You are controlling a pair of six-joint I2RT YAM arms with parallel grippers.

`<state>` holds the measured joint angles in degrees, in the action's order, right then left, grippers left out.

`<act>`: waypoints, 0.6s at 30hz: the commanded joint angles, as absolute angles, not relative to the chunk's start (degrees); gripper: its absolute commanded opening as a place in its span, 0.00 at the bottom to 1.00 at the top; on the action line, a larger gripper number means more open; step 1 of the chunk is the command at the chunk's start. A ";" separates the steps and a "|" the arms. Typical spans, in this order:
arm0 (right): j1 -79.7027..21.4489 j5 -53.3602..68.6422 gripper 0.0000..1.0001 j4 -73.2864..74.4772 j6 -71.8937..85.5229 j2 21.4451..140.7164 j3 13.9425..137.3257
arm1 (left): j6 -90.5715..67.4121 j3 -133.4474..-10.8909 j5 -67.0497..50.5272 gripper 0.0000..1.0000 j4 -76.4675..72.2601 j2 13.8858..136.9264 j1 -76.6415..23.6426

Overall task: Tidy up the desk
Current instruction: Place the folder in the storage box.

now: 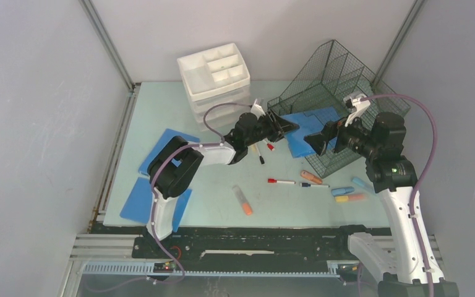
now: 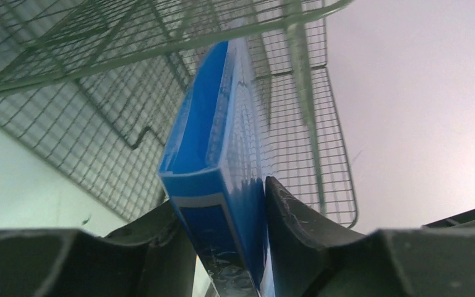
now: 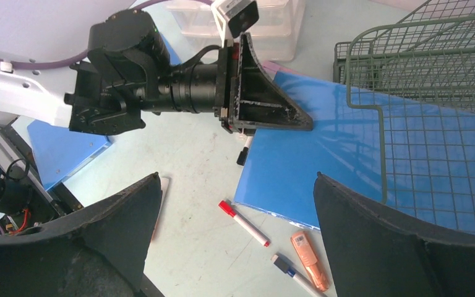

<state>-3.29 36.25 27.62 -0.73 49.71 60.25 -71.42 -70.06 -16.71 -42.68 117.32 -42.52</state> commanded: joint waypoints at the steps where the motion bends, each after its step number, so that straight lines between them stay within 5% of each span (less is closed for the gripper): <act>1: -3.70 36.04 1.00 25.93 -1.67 49.47 60.08 | -69.97 -77.08 -15.28 0.40 -38.35 116.68 -43.95; 4: -3.78 35.80 1.00 25.93 -1.76 49.48 60.04 | -72.32 -80.34 -13.16 0.31 -37.97 119.14 -44.78; 11: -4.17 35.42 1.00 25.84 -1.85 49.48 60.10 | -75.12 -82.90 -5.06 0.30 -38.55 121.52 -47.13; 18: -4.31 35.29 1.00 25.83 -1.93 49.23 60.10 | -77.84 -82.59 -0.17 0.43 -44.79 123.47 -48.64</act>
<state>-3.90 35.99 27.59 -0.97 49.71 60.25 -76.44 -80.62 -4.58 -39.27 121.99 -47.94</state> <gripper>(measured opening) 0.993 0.381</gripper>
